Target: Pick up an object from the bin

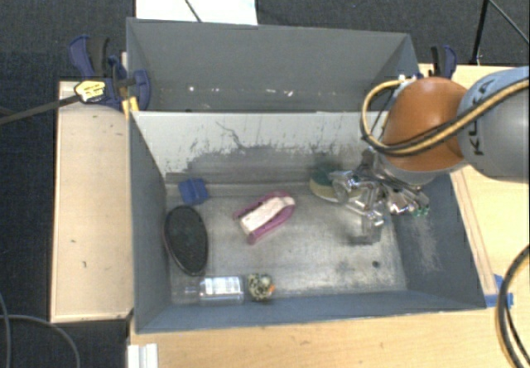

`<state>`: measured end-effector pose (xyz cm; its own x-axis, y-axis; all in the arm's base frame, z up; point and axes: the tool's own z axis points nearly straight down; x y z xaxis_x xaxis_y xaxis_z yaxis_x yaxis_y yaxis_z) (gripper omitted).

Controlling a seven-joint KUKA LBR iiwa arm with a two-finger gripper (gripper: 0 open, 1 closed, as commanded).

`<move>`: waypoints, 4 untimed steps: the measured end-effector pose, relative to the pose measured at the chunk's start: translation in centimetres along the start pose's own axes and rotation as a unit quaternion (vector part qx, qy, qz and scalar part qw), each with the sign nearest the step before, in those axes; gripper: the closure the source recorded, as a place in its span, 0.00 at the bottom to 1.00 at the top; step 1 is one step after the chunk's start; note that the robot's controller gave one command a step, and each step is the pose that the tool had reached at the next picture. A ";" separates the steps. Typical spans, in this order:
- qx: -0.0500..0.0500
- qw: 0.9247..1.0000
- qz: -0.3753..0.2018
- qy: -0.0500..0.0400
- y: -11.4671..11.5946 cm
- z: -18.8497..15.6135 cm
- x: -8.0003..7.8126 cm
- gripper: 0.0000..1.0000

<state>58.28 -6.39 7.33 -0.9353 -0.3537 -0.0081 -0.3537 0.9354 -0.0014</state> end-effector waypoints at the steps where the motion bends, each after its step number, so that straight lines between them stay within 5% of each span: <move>1: 0.000 0.990 -0.139 0.001 -3.6 -1.0 0.5 0.00; 2: 0.000 0.998 -0.067 0.001 -7.5 -1.9 2.4 0.00; 3: 0.001 0.988 -0.153 0.001 -7.5 -7.3 2.7 0.00; 4: -0.002 0.986 -0.165 -0.001 -7.7 -1.1 1.6 0.00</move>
Offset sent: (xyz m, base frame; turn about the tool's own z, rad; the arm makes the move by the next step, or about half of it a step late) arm 0.0060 -0.0355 0.0083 -0.2804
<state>59.48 -14.16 8.45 -0.7688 -0.6394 -0.0095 -0.6394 0.7688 0.0003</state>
